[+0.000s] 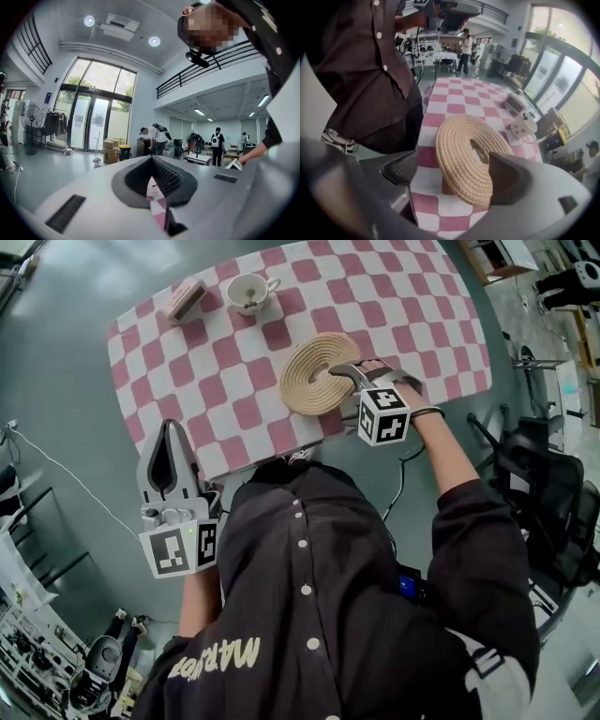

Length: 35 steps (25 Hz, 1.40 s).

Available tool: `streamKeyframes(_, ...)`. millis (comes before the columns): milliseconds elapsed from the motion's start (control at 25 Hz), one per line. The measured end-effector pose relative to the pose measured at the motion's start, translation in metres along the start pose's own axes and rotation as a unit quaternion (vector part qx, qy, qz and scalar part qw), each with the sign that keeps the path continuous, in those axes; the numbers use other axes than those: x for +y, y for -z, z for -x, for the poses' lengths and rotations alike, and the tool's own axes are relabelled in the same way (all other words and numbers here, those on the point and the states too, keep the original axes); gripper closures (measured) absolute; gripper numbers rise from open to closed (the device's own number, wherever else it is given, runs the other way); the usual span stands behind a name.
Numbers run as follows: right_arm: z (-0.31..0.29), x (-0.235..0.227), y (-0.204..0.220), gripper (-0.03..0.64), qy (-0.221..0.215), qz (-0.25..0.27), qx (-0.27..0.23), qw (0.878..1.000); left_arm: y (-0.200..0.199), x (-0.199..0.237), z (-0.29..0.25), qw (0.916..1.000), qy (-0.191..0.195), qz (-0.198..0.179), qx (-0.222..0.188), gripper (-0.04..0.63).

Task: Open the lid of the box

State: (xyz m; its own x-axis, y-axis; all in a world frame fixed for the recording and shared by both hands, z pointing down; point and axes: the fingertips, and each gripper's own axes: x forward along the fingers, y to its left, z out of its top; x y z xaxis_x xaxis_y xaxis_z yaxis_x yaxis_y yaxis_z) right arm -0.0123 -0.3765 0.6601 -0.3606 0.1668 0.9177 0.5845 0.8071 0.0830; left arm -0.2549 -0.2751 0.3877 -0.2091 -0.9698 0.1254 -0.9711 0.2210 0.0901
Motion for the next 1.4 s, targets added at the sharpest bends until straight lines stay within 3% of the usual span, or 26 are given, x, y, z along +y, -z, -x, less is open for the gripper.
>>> streamKeyframes(120, -0.021, 0.003, 0.016, 0.140, -0.034, 0.060, 0.056, 0.996, 0.002, 0.001, 0.003, 1.0000, -0.007, -0.001, 0.002, 0.584)
streamKeyframes(400, -0.046, 0.002, 0.023, 0.156, -0.080, 0.123, 0.101, 0.984, 0.012, 0.001, 0.014, 0.9995, -0.030, 0.007, 0.013, 0.584)
streamKeyframes(640, -0.063, 0.003, 0.025, 0.219, -0.114, 0.164, 0.127, 0.972, 0.015, 0.005, 0.022, 0.9989, -0.044, 0.005, 0.017, 0.584)
streamKeyframes(840, -0.069, 0.008, 0.027, 0.216, -0.146, 0.167, 0.137, 0.965, 0.018, 0.005, 0.027, 0.9986, -0.049, 0.008, 0.018, 0.584)
streamKeyframes(1200, -0.058, 0.007, 0.024, 0.245, -0.130, 0.184, 0.136, 0.965, 0.015, 0.004, 0.022, 0.9991, -0.039, 0.010, 0.016, 0.584)
streamKeyframes(1400, -0.048, 0.000, 0.016, 0.249, -0.098, 0.180, 0.126, 0.971, 0.008, 0.001, 0.016, 0.9997, -0.023, 0.006, 0.009, 0.584)
